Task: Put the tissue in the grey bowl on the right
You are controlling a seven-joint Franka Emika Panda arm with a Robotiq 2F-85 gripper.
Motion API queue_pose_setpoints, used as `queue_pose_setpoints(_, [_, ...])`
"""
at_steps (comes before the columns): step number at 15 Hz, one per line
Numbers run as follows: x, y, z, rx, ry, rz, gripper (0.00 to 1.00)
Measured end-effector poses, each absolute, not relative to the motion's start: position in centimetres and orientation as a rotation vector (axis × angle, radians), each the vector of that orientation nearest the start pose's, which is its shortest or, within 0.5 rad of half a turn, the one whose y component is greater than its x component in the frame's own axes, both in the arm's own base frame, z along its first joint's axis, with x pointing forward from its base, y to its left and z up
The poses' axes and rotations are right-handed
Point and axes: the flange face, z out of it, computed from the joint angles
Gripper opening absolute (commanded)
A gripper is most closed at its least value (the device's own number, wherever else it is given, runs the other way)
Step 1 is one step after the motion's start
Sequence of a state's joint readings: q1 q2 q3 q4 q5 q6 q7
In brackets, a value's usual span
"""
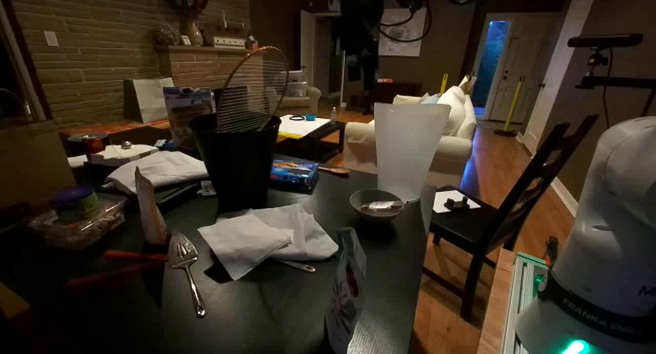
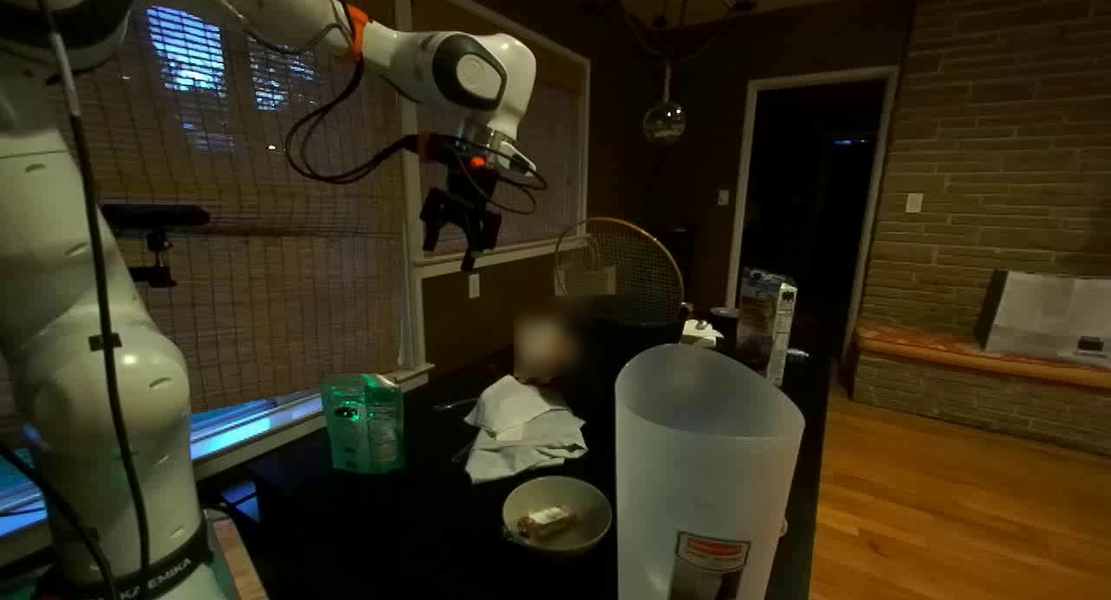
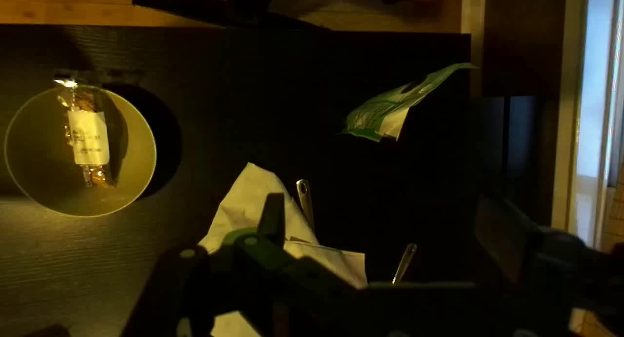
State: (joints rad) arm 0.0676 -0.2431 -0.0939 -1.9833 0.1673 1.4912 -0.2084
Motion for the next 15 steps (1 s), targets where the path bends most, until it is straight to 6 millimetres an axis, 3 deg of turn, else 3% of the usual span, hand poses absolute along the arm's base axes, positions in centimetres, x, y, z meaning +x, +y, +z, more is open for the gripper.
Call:
queue_pose_setpoints(7, [46.0, 0.4, 55.0, -2.905, -0.252, 0.296, 1.0])
queue_pose_setpoints(11, [48.2, 1.0, 52.3, -2.923, -0.227, 0.172, 1.0])
queue_pose_setpoints(15, [48.2, 0.9, 52.4, -2.924, -0.227, 0.17, 1.0])
